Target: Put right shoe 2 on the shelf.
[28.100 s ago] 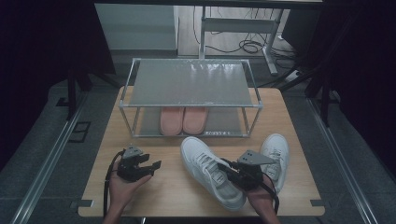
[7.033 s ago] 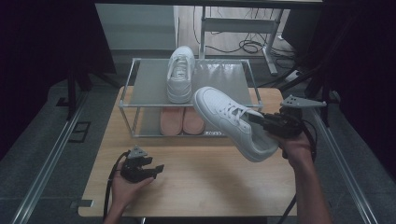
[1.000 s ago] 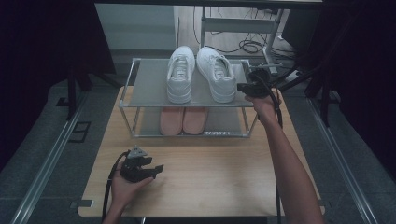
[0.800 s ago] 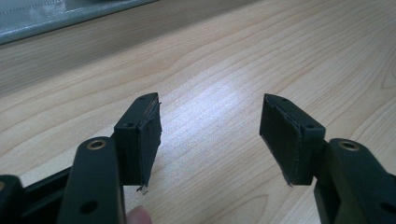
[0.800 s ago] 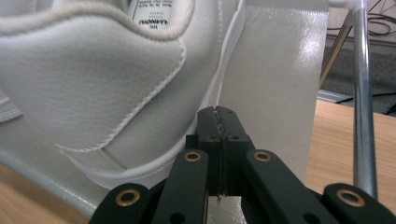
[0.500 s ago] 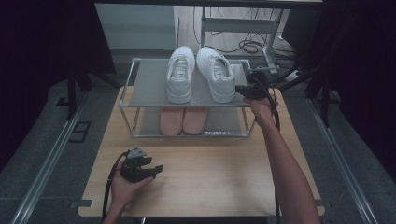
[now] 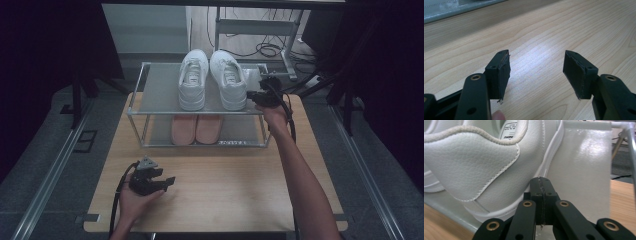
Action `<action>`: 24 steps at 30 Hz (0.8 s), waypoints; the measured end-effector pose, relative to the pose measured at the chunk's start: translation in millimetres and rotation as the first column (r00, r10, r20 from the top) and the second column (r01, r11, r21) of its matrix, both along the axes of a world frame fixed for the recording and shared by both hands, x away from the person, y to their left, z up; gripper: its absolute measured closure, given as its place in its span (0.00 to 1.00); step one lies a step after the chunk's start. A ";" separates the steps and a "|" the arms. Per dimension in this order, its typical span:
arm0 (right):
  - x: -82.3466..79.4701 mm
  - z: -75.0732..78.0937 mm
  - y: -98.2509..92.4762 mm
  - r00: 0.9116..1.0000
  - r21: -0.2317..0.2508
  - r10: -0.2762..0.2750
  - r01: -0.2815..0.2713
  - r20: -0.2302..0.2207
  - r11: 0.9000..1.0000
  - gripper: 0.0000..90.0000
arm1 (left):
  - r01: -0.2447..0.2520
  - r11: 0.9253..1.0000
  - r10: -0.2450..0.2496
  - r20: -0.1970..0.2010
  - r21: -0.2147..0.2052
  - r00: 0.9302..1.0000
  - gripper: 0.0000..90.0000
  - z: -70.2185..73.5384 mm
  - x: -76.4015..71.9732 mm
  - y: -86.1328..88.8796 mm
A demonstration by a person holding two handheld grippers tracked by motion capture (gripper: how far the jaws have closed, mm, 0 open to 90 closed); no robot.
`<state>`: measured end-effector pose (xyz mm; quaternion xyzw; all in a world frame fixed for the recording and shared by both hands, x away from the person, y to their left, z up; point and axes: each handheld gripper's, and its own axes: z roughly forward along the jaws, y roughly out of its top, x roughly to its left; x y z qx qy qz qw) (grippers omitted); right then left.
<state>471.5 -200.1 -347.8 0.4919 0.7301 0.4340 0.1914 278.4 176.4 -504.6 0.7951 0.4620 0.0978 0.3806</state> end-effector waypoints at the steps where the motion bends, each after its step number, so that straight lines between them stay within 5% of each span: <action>1: -0.3 -0.2 1.7 1.000 0.008 0.003 -0.003 0.002 1.000 0.99 | -0.002 1.000 0.002 -0.001 -0.002 1.000 0.43 0.0 -0.1 0.0; 24: -5.7 0.8 39.2 0.998 0.034 0.057 -0.058 0.033 0.998 0.99 | 0.016 1.000 -0.017 0.007 0.011 1.000 0.43 -0.6 1.3 -1.7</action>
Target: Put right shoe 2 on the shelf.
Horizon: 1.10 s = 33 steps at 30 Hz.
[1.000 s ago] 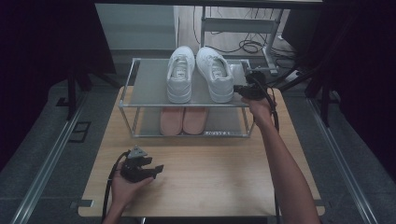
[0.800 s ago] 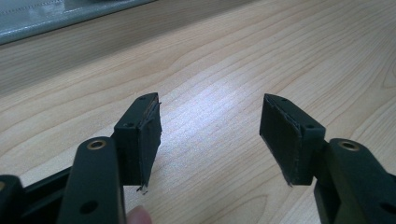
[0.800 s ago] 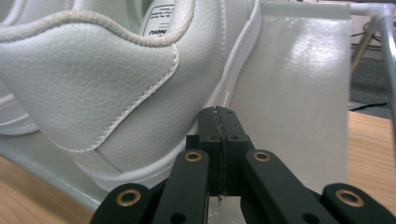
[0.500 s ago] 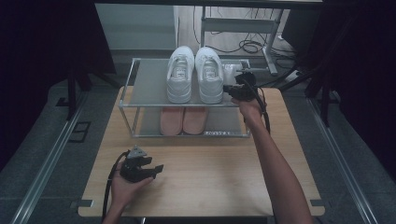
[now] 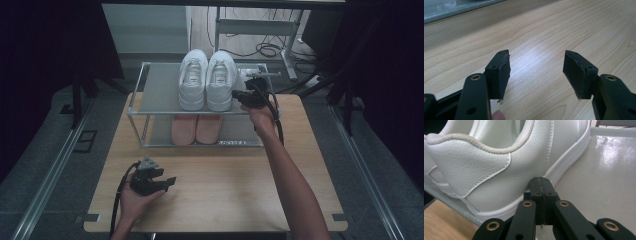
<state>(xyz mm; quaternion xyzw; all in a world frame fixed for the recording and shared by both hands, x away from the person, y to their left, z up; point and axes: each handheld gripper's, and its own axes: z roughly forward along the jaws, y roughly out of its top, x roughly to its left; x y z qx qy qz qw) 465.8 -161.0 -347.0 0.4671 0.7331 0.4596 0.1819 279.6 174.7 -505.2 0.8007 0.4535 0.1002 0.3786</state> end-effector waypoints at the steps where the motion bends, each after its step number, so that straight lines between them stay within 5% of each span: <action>1: -0.6 0.1 2.2 1.000 -0.004 0.000 0.000 0.004 1.000 0.99 | -0.009 1.000 0.009 -0.005 -0.005 1.000 0.43 0.0 -0.5 -0.4; 21: 1.7 -4.0 -2.5 1.000 0.012 0.028 -0.028 -0.009 1.000 0.99 | -0.016 1.000 0.016 -0.008 -0.025 1.000 0.44 1.3 0.8 0.4; 33: -7.7 -1.4 -17.3 0.998 0.029 0.057 -0.058 0.031 0.998 0.97 | -0.025 0.999 0.025 0.002 -0.024 1.000 0.44 3.2 0.8 2.2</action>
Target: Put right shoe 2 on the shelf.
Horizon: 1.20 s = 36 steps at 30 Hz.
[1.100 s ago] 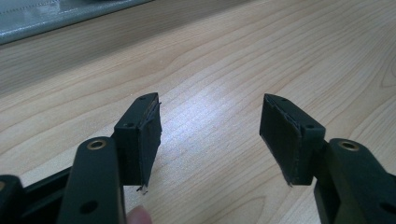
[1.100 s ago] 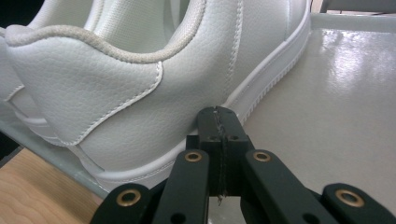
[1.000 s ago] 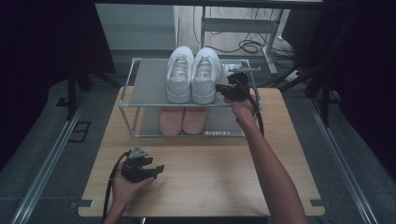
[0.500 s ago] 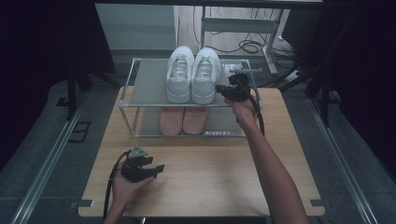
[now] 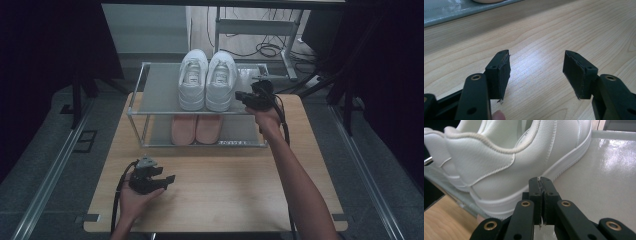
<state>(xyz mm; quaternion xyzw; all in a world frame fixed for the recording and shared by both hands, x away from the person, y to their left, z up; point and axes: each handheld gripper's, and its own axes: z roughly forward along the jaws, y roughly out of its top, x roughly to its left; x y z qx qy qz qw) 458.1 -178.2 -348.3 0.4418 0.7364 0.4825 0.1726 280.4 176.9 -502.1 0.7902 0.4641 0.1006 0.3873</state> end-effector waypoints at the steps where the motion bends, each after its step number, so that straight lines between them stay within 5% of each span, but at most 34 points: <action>1: -2.3 -0.4 -1.8 1.000 0.001 0.002 -0.002 0.004 1.000 0.97 | 0.005 1.000 -0.005 0.004 0.002 1.000 0.44 0.4 -0.6 0.2; 6: -21.2 -3.7 -13.9 0.999 0.007 0.027 -0.027 0.028 1.000 0.93 | 0.007 1.000 -0.007 0.009 -0.002 1.000 0.44 1.7 -4.2 -0.3; 14: -47.5 -9.6 -34.8 0.994 -0.004 0.091 -0.091 0.059 0.996 0.69 | 0.002 1.000 -0.002 0.011 -0.004 1.000 0.44 2.0 -6.4 0.1; 20: -61.1 -20.9 -45.3 0.991 -0.008 0.121 -0.121 0.062 0.993 0.63 | -0.001 1.000 0.001 0.007 0.002 1.000 0.44 1.5 -6.4 -0.5; 36: -120.0 -94.0 -92.8 0.995 0.020 0.095 -0.096 0.042 0.995 0.59 | 0.004 1.000 -0.004 0.003 0.007 1.000 0.43 0.5 -6.6 -3.0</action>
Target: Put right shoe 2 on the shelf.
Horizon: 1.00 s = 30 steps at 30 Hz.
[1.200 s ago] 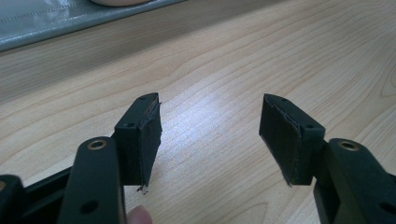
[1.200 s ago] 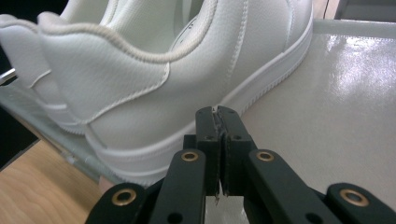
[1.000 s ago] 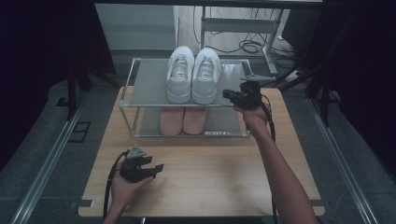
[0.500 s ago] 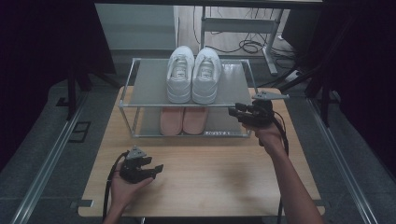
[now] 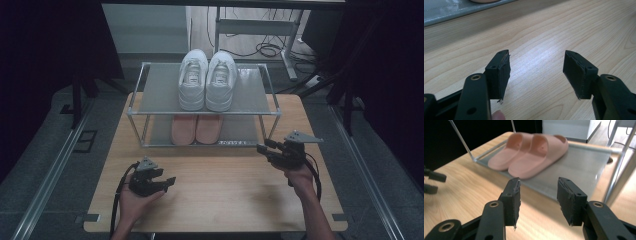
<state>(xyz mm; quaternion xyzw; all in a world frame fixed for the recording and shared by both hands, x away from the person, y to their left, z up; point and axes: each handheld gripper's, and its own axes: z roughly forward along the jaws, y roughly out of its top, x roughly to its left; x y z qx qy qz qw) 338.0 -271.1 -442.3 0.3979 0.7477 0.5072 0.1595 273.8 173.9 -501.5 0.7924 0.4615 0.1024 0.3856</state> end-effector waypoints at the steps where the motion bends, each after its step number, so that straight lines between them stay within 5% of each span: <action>1: -2.5 -4.8 -2.4 1.000 -0.001 0.001 -0.001 -0.002 1.000 0.58 | 0.000 1.000 0.000 0.000 0.001 1.000 0.43 0.0 -0.1 -0.2; 11: -23.3 -44.6 -17.3 0.999 -0.027 -0.002 0.001 -0.038 1.000 0.58 | 0.009 1.000 -0.009 0.000 0.007 1.000 0.43 -0.8 0.5 -1.8; 21: -24.8 -62.5 -13.0 0.997 -0.070 0.009 -0.014 -0.078 0.997 0.55 | 0.012 1.000 -0.012 0.006 0.011 1.000 0.43 -1.1 0.6 -0.6; 30: -25.9 -63.0 -14.7 0.998 -0.069 -0.026 0.022 -0.061 0.997 0.48 | 0.012 1.000 -0.012 0.006 0.017 1.000 0.43 -2.0 0.9 -1.2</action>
